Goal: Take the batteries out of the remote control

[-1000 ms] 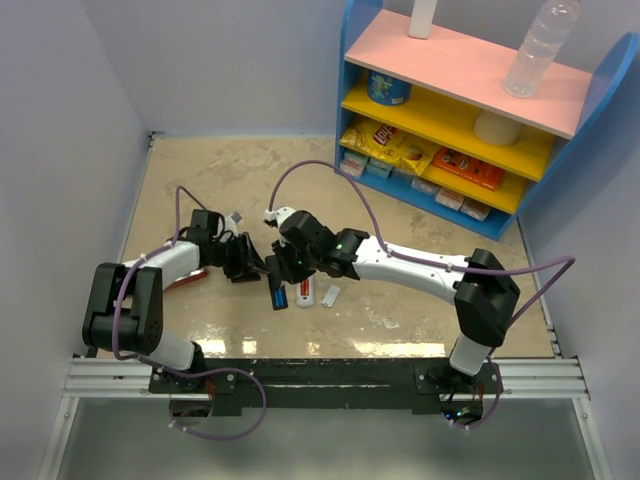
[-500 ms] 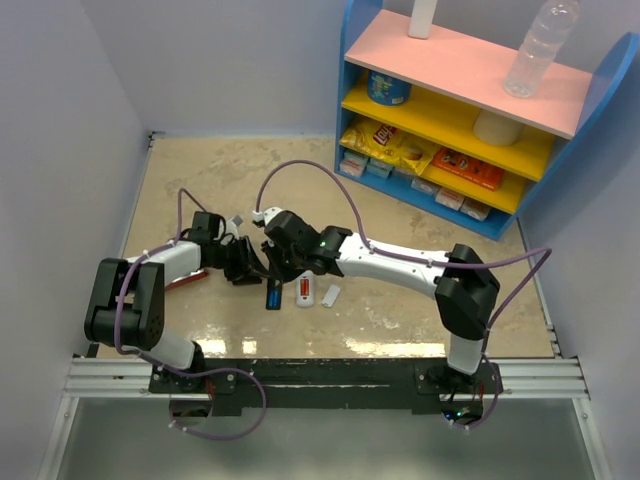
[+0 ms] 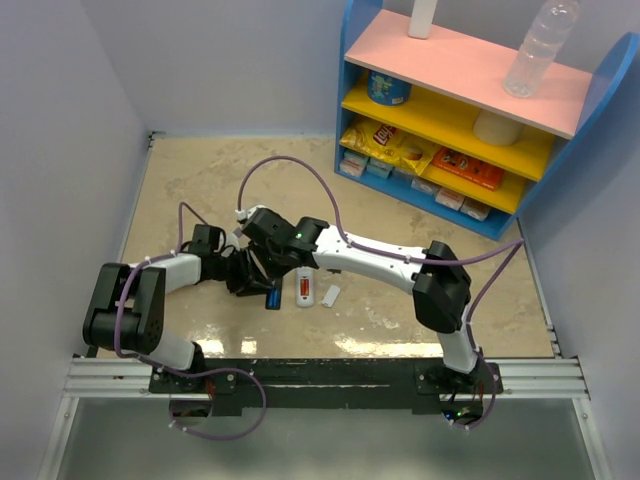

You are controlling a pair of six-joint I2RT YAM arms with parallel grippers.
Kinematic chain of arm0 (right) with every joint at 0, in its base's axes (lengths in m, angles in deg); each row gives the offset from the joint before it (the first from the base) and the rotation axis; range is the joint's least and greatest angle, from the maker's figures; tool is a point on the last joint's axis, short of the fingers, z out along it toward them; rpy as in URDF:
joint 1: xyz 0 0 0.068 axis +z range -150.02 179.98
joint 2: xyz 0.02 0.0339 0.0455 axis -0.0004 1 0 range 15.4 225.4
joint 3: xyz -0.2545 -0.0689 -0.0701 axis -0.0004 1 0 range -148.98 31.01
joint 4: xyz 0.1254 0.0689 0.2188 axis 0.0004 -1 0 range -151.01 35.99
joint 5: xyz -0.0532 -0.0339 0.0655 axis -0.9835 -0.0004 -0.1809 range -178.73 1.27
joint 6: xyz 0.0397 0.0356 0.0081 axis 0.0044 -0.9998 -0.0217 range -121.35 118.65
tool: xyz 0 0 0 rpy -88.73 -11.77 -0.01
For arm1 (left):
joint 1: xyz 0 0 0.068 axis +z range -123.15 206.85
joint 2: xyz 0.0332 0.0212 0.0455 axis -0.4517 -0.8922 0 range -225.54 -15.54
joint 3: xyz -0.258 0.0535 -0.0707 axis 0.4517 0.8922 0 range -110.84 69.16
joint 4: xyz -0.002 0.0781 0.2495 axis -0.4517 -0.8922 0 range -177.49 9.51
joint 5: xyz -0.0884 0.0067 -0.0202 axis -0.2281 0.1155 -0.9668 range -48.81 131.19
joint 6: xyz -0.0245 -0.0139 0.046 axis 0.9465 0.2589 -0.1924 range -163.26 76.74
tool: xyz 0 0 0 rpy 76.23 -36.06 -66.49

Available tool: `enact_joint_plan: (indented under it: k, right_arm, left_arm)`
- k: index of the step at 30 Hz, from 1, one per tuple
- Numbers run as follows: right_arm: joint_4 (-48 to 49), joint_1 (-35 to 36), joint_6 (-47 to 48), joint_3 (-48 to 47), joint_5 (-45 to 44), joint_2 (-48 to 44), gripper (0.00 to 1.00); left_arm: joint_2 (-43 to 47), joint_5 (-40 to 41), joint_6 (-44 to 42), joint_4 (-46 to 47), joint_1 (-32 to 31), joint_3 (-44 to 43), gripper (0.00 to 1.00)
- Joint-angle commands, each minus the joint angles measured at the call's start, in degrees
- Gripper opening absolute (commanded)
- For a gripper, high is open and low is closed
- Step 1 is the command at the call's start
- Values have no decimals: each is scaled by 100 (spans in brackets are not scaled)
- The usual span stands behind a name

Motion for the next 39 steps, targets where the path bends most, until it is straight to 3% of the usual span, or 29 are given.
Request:
enact_joint_plan:
  k: [1,4,11,15,19,39]
  right_arm:
    - [-420,71,-77,-374,-392,417,0]
    - [-394,150,-156,-322,-383,514,0]
    - [414,168,-533,977,-322,128,0]
    - [538,168,-622,1216,-348,66,0]
    - [678,168,-683,1392,-401,-4,0]
    - [1953,10,-762,3044,-805,-1059,0]
  left_arm:
    - [98,-40,241,351,-134,283,35]
    - [186,4,311,368,-134,335,33]
    - [669,320,435,158,-125,284,31]
    - [678,1328,49,-483,-90,-278,36]
    - [661,1700,-40,-765,-81,-674,38]
    - [37,725,232,244,-90,-34,37]
